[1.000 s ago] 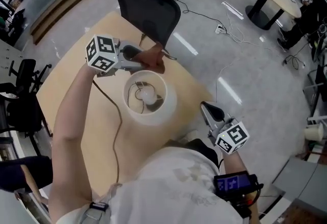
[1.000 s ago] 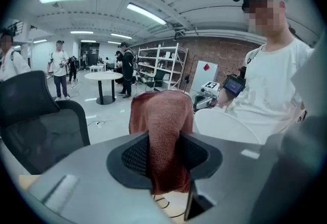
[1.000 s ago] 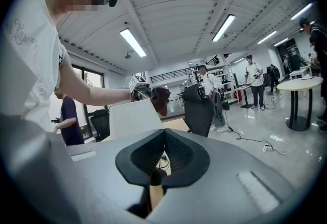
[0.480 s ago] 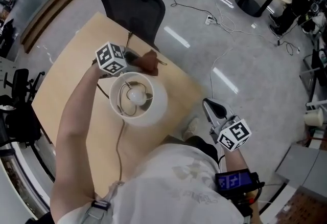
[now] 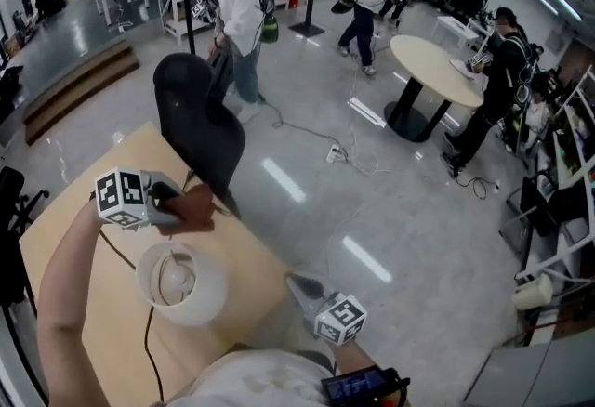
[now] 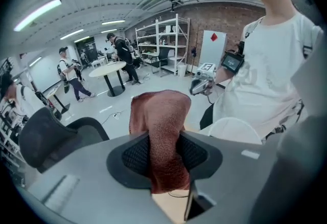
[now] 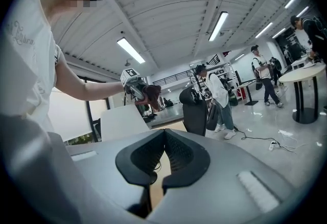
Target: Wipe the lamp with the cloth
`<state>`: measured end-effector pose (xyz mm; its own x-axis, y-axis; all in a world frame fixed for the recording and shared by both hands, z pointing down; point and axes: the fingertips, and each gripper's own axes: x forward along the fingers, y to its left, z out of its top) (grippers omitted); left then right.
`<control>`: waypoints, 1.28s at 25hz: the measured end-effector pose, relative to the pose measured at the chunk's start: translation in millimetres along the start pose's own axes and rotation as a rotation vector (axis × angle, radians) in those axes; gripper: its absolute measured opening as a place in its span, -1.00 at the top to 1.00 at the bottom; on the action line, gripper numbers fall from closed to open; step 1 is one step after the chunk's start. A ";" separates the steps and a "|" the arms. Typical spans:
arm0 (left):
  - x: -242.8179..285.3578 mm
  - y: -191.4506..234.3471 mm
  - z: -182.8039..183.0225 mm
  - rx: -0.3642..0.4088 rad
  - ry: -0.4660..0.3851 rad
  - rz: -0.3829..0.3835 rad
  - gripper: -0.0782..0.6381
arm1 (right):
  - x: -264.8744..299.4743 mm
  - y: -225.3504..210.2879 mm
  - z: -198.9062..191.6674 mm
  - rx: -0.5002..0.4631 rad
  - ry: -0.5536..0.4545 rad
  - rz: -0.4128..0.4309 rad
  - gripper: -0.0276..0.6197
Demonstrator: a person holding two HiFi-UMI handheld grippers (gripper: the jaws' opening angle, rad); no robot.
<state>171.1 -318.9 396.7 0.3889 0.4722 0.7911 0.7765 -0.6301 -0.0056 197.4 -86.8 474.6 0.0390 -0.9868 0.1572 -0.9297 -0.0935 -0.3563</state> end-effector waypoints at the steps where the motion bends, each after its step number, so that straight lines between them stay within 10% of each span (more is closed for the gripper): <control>1: -5.5 -6.3 19.3 0.022 -0.001 -0.025 0.36 | -3.9 -9.3 8.3 -0.018 -0.002 0.007 0.88; 5: 8.3 -37.1 46.7 0.090 0.086 -0.152 0.36 | -15.8 -33.2 15.2 -0.032 -0.024 0.025 0.88; 15: 102.6 -40.9 -27.4 0.139 0.514 -0.295 0.36 | -56.7 -81.1 15.1 -0.011 -0.093 -0.048 0.88; 23: 155.0 -17.4 -33.9 0.086 0.574 -0.352 0.36 | -74.6 -120.5 18.9 0.102 -0.117 -0.087 0.88; 27: 151.9 0.1 -23.5 0.071 0.536 -0.241 0.36 | -75.2 -124.6 23.1 0.122 -0.124 -0.066 0.88; 32: 97.6 41.5 21.0 0.028 0.469 0.138 0.36 | -56.6 -124.2 31.7 0.039 -0.095 -0.014 0.88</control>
<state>251.7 -286.1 460.8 0.2287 0.0530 0.9721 0.7490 -0.6474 -0.1410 322.3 -23.5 480.8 0.0881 -0.9933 0.0751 -0.9140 -0.1106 -0.3902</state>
